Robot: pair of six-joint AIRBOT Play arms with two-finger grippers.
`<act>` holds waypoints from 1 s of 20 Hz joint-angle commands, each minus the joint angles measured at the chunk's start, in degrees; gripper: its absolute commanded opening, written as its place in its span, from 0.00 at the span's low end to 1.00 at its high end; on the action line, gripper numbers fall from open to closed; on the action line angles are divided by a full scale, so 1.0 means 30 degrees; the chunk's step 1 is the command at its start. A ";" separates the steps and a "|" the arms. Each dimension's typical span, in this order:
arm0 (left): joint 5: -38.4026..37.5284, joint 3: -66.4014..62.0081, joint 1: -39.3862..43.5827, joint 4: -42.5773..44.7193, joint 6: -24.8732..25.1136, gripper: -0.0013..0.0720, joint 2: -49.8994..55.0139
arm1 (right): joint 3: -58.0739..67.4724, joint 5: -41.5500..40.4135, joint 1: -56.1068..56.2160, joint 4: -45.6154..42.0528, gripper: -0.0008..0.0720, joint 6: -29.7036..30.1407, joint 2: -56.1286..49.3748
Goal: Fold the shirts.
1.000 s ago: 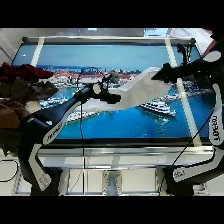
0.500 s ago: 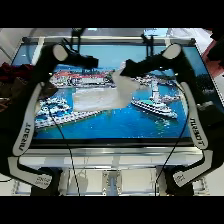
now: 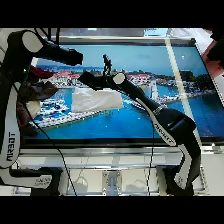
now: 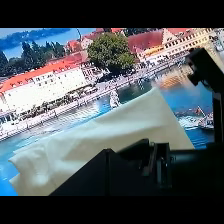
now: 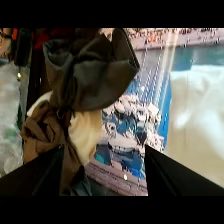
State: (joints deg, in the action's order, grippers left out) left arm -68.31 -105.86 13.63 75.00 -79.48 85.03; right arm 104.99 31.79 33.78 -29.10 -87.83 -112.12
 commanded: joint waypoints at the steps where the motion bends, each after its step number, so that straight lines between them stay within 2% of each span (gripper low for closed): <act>1: -0.0736 -0.0022 -0.0044 0.0160 0.0379 0.03 -0.0095 | 0.0619 -0.0918 -0.1035 -0.0335 0.78 0.0954 -0.0117; 3: -0.0656 -0.0022 -0.0051 0.0204 0.0510 0.03 -0.0095 | 0.0736 0.1326 -0.2907 -0.3220 0.76 0.0750 0.0087; 6: -0.0474 -0.0022 -0.0051 0.0510 0.0495 0.03 -0.0095 | 0.0452 0.6397 -0.5807 -0.7249 0.76 -0.2361 0.0036; 8: -0.0036 -0.0022 -0.0051 0.0503 0.0495 0.03 -0.0095 | -0.0131 0.9347 -0.7227 -0.8714 0.76 -0.2922 -0.0087; 11: 0.0481 -0.0022 -0.0051 0.0503 0.0488 0.03 -0.0095 | -0.0772 1.1409 -0.8269 -0.8524 0.77 -0.2885 -0.0699; 13: 0.0459 -0.0022 -0.0051 0.0503 0.0481 0.03 -0.0095 | -0.0838 1.1475 -0.8327 -0.8021 0.78 -0.2652 -0.1319; 17: 0.0452 -0.0022 -0.0051 0.0488 0.0423 0.03 -0.0095 | -0.0838 1.0892 -0.7817 -0.4357 0.78 -0.0306 -0.2645; 20: 0.0204 -0.0022 -0.0051 0.0444 0.0423 0.03 -0.0095 | -0.0838 1.0477 -0.7271 -0.3650 0.78 -0.0270 -0.3344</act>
State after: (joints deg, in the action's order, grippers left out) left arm -67.20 -105.89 13.52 76.44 -78.08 84.79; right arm 102.54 63.68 10.94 -44.21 -90.41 -120.07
